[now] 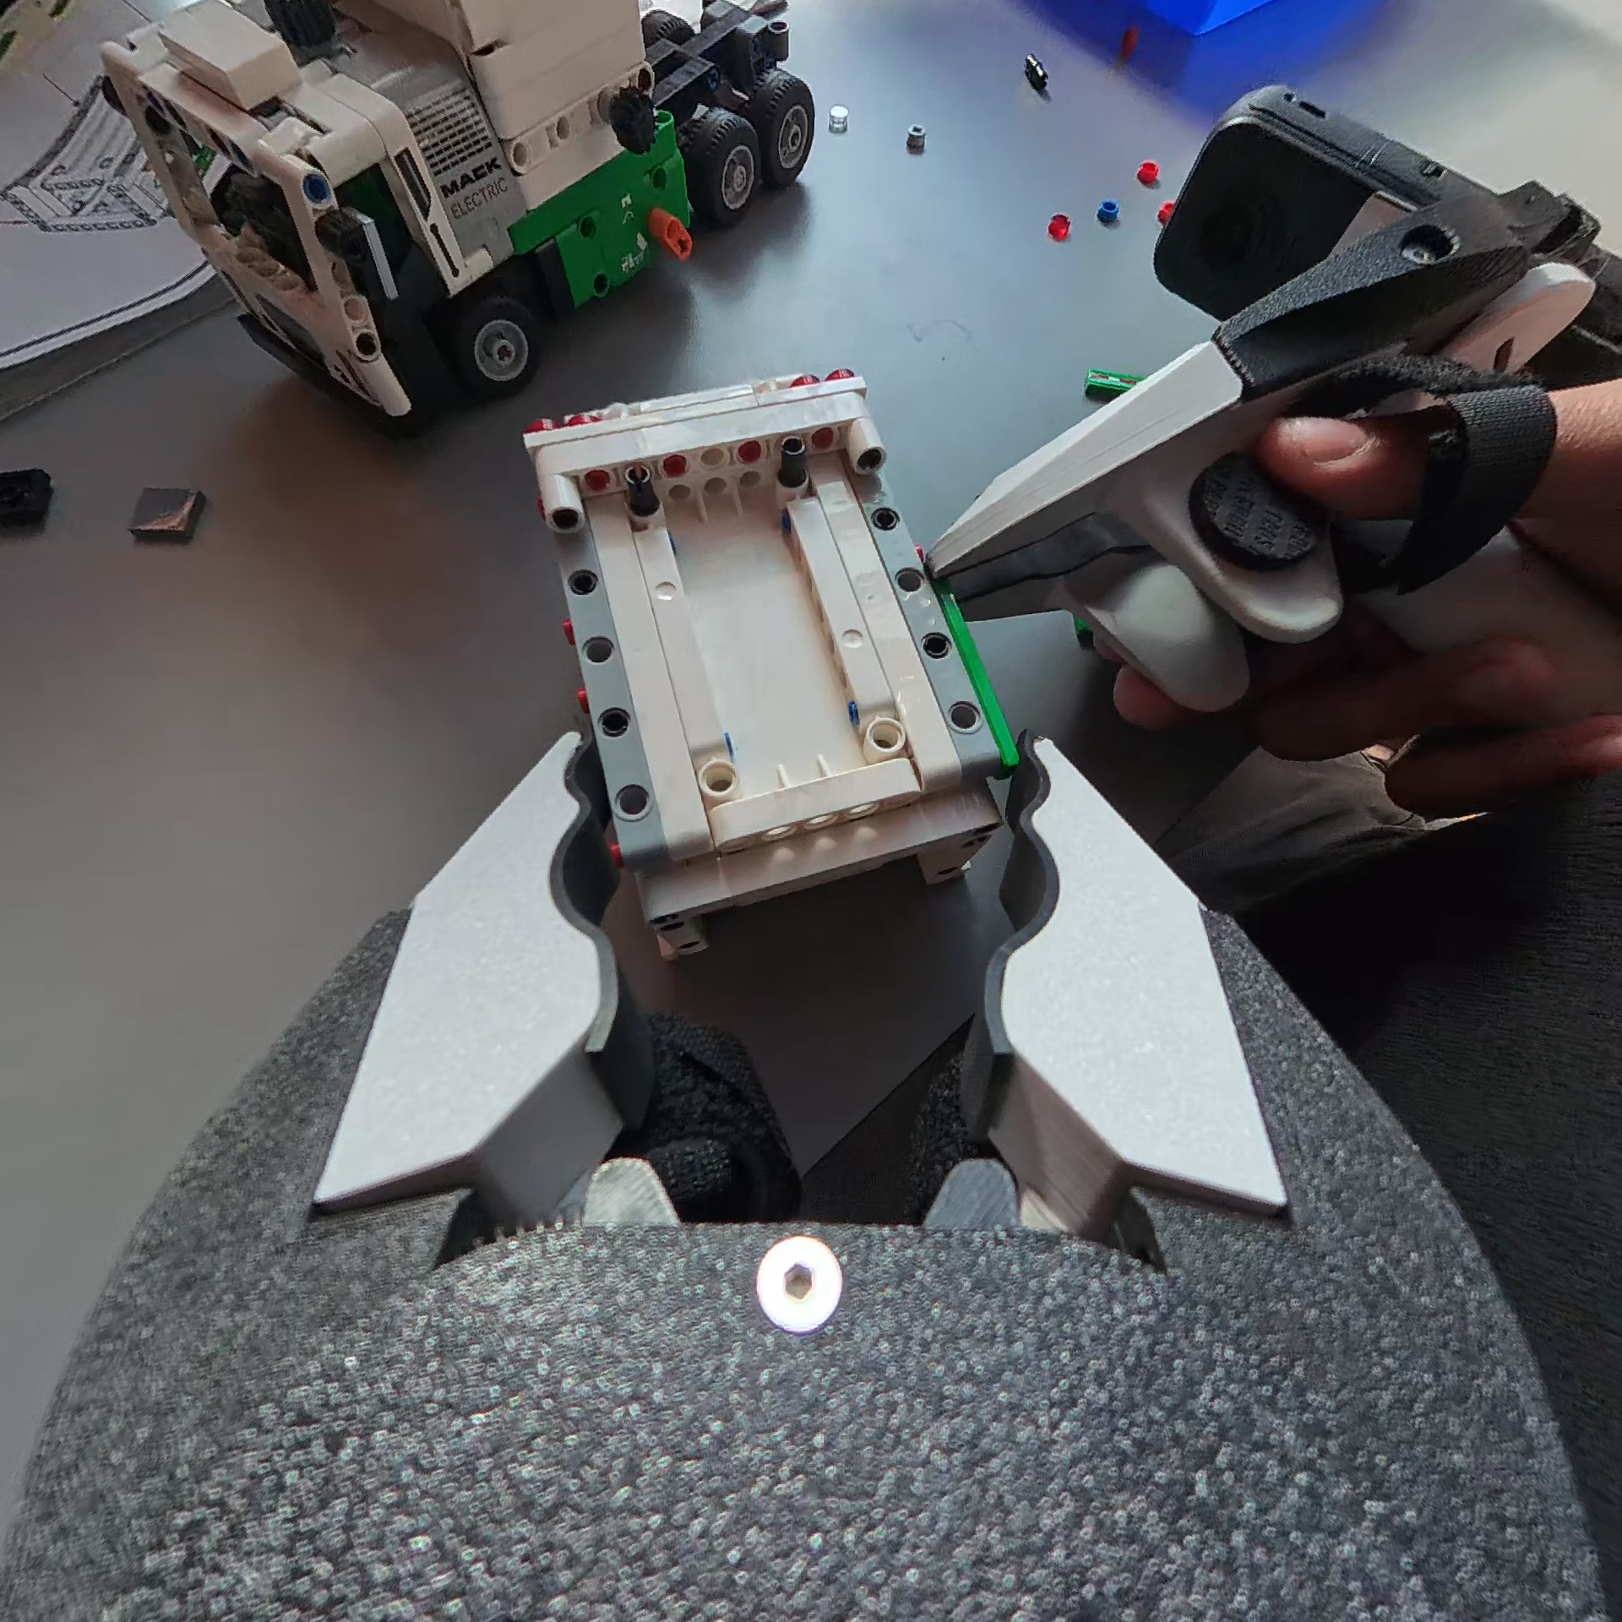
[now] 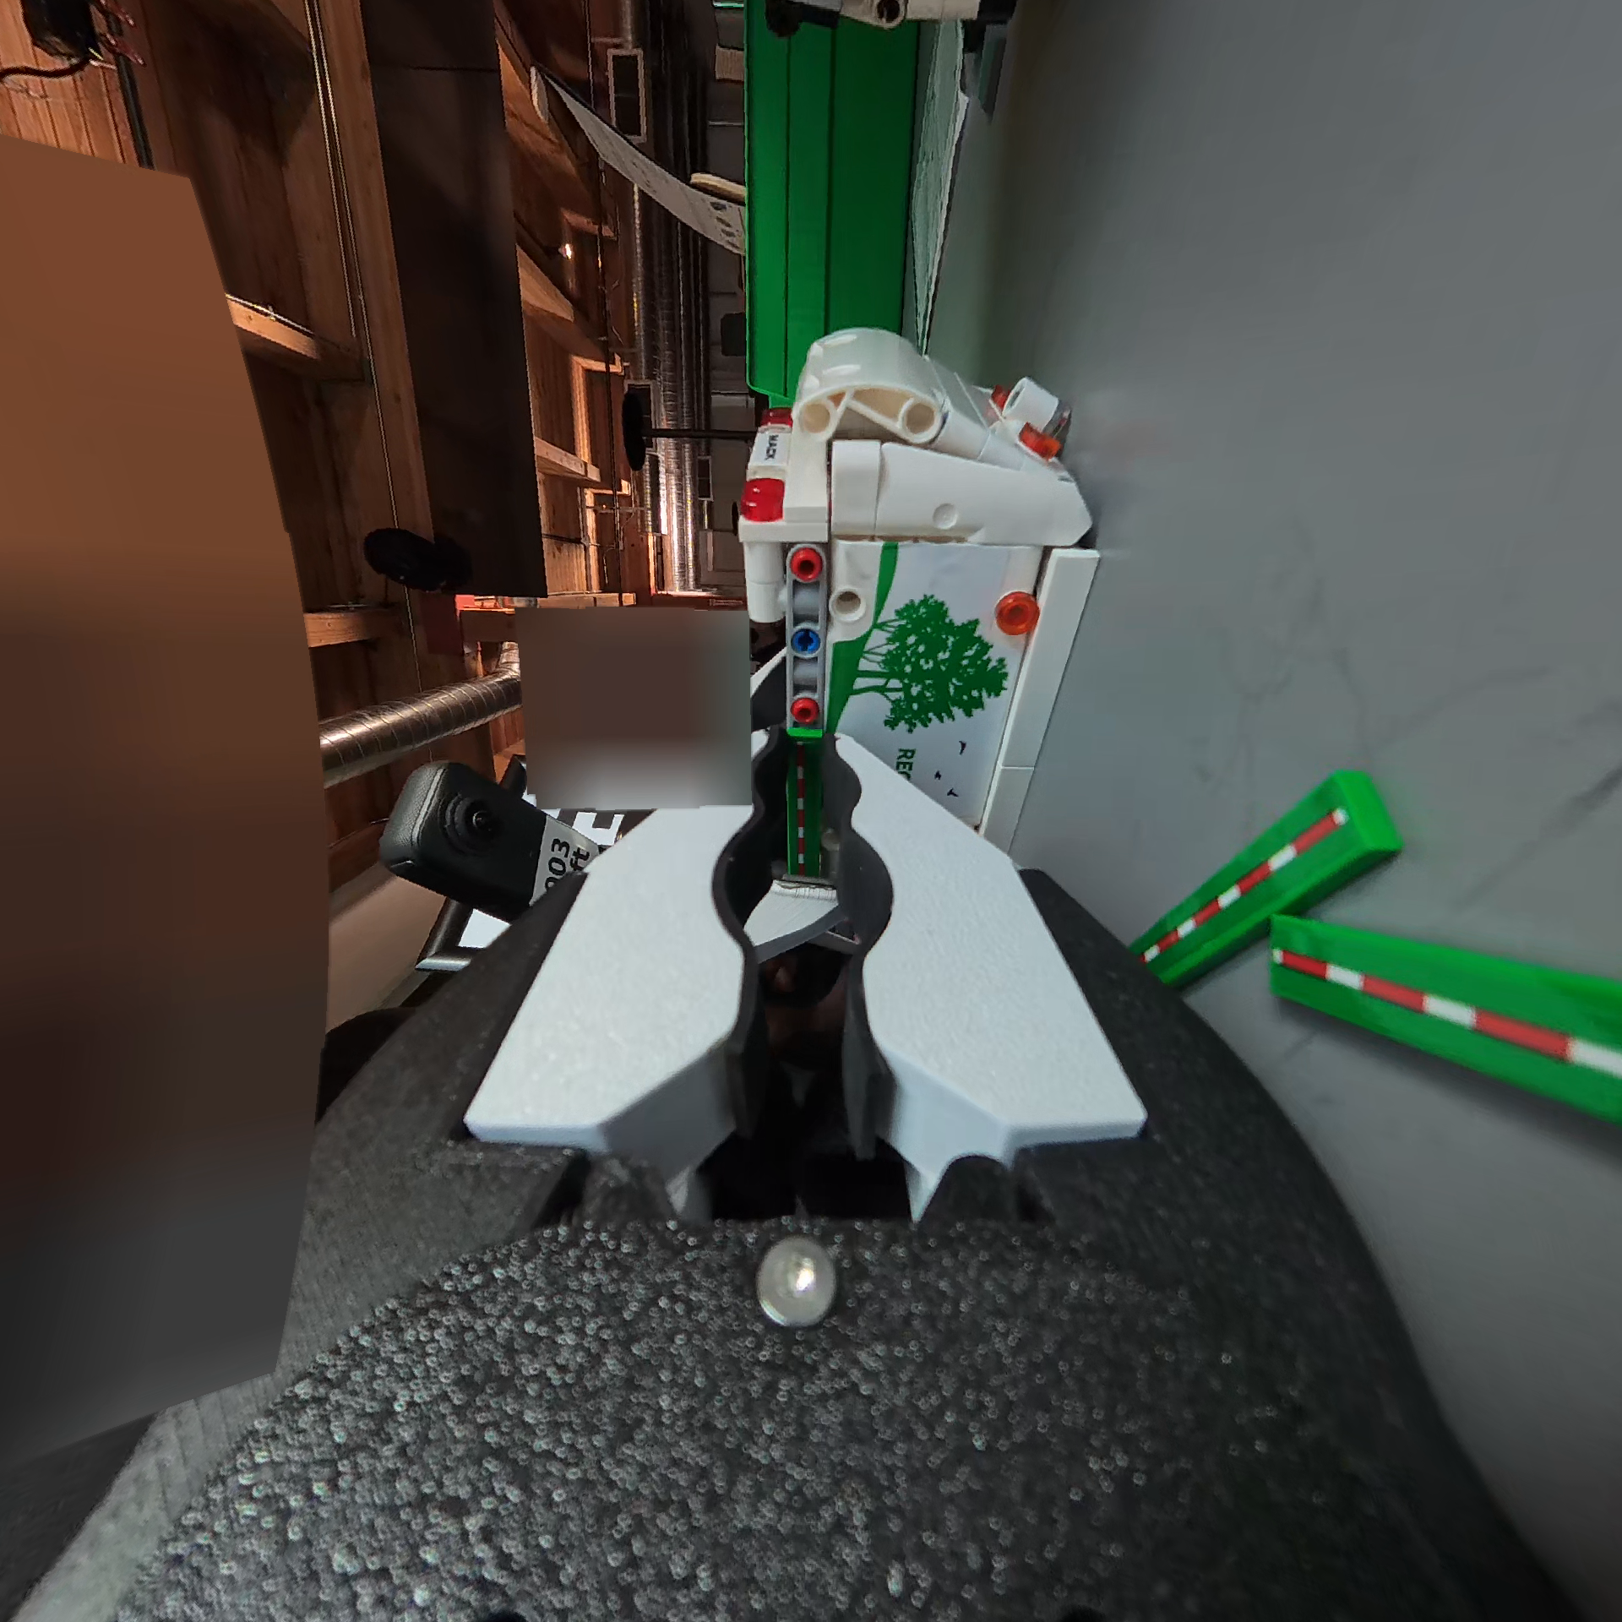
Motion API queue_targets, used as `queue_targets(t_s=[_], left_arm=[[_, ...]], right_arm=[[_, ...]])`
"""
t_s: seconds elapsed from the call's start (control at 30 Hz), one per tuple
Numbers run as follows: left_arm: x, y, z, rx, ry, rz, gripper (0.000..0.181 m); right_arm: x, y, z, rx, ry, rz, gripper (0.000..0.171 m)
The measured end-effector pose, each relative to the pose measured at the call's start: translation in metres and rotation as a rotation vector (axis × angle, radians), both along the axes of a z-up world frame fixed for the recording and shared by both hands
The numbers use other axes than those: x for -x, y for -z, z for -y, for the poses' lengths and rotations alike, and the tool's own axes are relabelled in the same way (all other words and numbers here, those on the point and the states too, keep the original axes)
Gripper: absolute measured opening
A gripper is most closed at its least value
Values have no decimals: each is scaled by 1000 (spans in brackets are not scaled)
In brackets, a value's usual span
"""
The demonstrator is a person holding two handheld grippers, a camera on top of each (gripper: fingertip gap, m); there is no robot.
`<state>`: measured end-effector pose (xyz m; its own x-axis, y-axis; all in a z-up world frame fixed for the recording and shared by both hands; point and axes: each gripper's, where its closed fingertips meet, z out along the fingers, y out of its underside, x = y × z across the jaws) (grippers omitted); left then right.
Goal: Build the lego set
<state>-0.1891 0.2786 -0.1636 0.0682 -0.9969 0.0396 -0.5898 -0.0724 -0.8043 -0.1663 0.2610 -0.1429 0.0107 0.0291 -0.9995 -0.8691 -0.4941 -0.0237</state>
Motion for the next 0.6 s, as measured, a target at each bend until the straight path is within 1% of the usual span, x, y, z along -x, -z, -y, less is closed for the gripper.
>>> queue_targets(t_s=[0.3,0.47,0.6], left_arm=[[-2,1,-2,4,-13,-20,90],[0,1,-5,6,-18,-27,90],[0,1,-4,5,-16,-29,90]], right_arm=[[-2,-2,3,-35,18,9,7],[5,0,7,-25,-28,120,8],[9,0,3,-24,-46,132,1]])
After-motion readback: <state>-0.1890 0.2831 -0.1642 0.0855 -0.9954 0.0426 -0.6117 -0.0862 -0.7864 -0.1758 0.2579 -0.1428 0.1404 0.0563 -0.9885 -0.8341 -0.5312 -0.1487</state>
